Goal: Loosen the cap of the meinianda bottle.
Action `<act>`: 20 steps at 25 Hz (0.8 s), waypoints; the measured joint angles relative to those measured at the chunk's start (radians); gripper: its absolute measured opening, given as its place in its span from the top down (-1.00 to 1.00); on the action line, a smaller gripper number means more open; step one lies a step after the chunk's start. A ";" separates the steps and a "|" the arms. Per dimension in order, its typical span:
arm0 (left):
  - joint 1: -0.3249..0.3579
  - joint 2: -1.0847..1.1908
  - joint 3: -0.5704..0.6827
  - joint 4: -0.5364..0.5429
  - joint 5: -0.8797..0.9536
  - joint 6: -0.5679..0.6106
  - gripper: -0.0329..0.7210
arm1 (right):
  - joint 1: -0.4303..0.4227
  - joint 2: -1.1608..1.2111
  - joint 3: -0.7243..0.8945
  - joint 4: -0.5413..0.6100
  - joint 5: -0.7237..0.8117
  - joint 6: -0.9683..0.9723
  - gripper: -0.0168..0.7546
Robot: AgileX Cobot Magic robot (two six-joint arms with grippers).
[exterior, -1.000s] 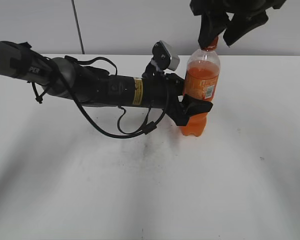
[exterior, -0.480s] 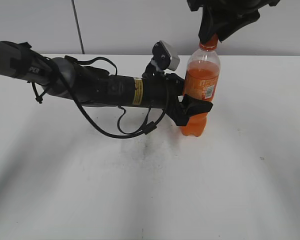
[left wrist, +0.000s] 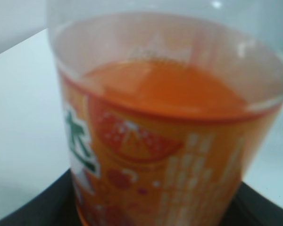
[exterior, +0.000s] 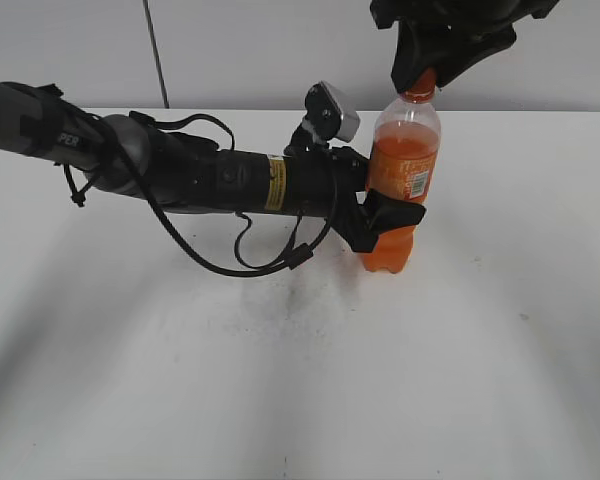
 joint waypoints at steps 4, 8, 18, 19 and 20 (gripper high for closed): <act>0.000 0.000 0.000 0.003 0.000 0.000 -0.20 | 0.000 0.000 0.000 -0.001 0.003 -0.069 0.27; 0.000 0.000 0.000 0.014 -0.005 0.002 -0.20 | 0.000 0.000 -0.001 0.000 0.026 -0.485 0.27; 0.000 0.000 0.000 0.024 -0.011 0.013 -0.20 | 0.000 0.000 -0.015 -0.007 0.055 -1.011 0.27; 0.000 0.000 0.000 0.024 -0.011 0.013 -0.20 | 0.000 0.000 -0.015 -0.007 0.055 -1.012 0.27; 0.000 0.000 0.000 0.024 -0.011 0.013 -0.20 | 0.000 0.000 -0.015 -0.007 0.055 -1.003 0.27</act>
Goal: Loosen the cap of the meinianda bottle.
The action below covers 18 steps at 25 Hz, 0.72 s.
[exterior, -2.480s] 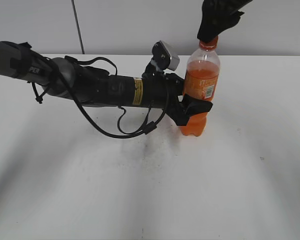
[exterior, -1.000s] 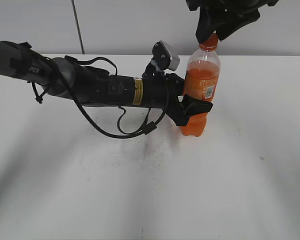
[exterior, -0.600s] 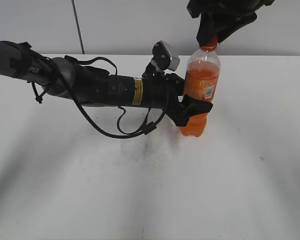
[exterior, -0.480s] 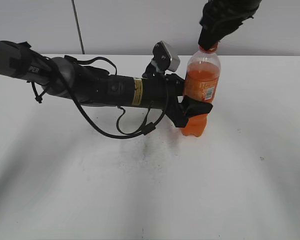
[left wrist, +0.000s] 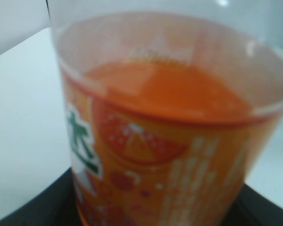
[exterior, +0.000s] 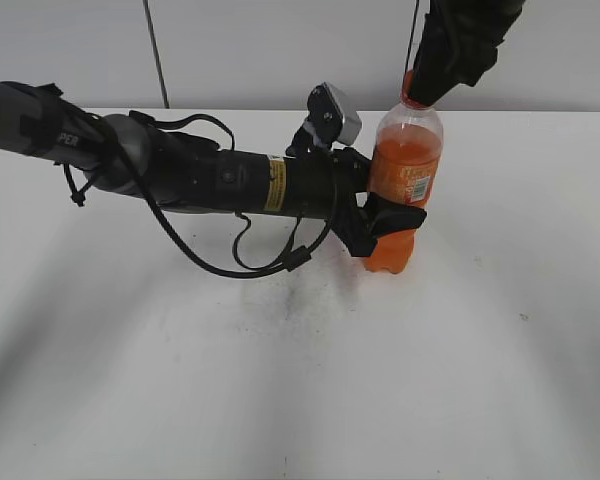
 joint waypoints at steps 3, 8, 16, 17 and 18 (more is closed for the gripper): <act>0.000 0.000 0.000 -0.002 0.001 -0.004 -0.20 | 0.000 0.000 0.000 -0.003 0.003 0.053 0.03; 0.000 0.000 0.000 -0.003 0.002 -0.006 -0.20 | 0.000 -0.025 0.000 0.051 0.005 0.234 -0.38; 0.000 0.000 0.000 -0.003 0.003 -0.007 -0.20 | 0.000 -0.047 -0.001 -0.003 0.009 0.926 -0.40; 0.000 0.000 0.000 -0.003 0.003 -0.007 -0.20 | 0.000 -0.041 -0.001 -0.014 0.009 0.952 -0.40; 0.000 0.000 0.000 -0.003 0.003 -0.007 -0.20 | 0.000 -0.035 -0.001 -0.019 0.010 0.966 -0.40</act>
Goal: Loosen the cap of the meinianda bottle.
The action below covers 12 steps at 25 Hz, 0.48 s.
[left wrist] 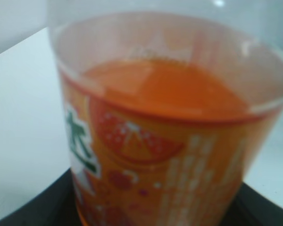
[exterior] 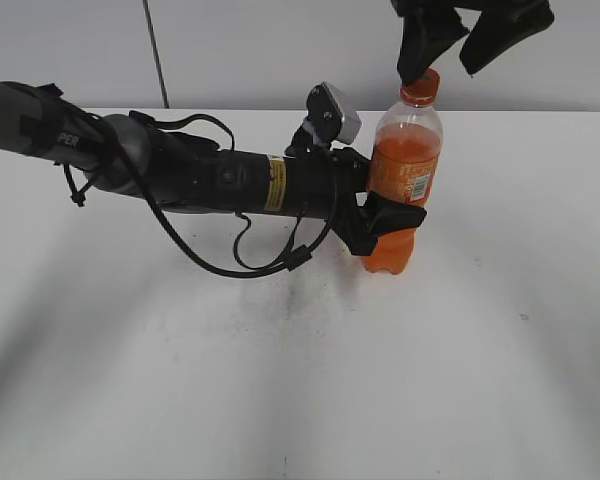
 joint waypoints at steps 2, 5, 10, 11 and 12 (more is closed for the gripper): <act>0.000 0.000 0.000 0.000 0.000 -0.001 -0.20 | 0.000 0.017 0.000 0.008 0.000 0.014 -0.40; 0.000 0.000 0.000 0.000 0.000 -0.001 -0.20 | 0.000 0.039 0.000 0.042 0.001 0.020 -0.40; 0.000 0.000 0.000 -0.001 0.000 -0.001 -0.20 | 0.000 0.058 0.000 0.054 0.001 0.022 -0.19; 0.000 0.000 0.000 -0.001 0.000 -0.001 -0.20 | 0.000 0.058 0.000 0.054 0.001 0.022 -0.10; 0.000 0.000 0.000 -0.001 0.000 -0.001 -0.20 | 0.000 0.058 0.000 0.053 0.001 0.023 0.01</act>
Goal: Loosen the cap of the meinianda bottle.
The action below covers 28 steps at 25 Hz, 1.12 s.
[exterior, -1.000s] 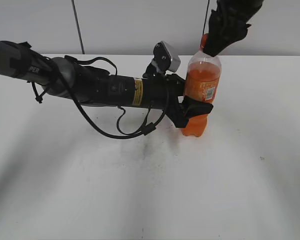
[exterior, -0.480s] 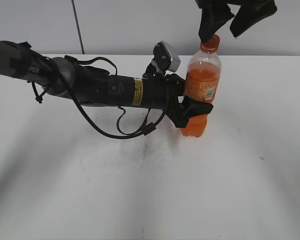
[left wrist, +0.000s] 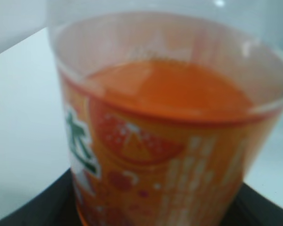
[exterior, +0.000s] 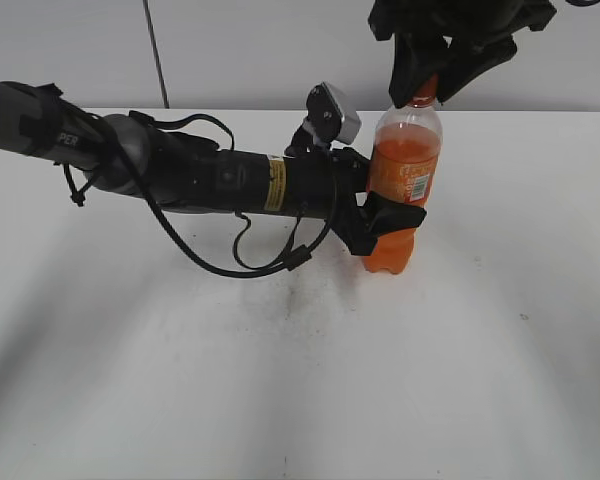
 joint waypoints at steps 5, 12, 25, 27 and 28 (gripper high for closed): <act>0.000 0.000 0.000 -0.002 0.000 -0.001 -0.20 | 0.000 0.000 0.000 -0.012 0.000 -0.040 0.23; 0.000 0.000 0.000 0.006 -0.004 0.000 -0.20 | -0.001 0.000 0.000 -0.017 0.000 -0.680 0.23; 0.000 -0.001 0.000 0.013 -0.006 0.006 -0.20 | -0.001 0.000 -0.003 -0.019 0.008 -1.070 0.20; 0.000 -0.001 0.000 0.010 -0.004 0.004 -0.20 | -0.001 0.000 -0.005 -0.023 0.007 -1.044 0.10; 0.000 -0.001 0.000 0.009 -0.004 0.003 -0.20 | -0.001 0.000 -0.007 -0.026 0.007 -1.024 0.01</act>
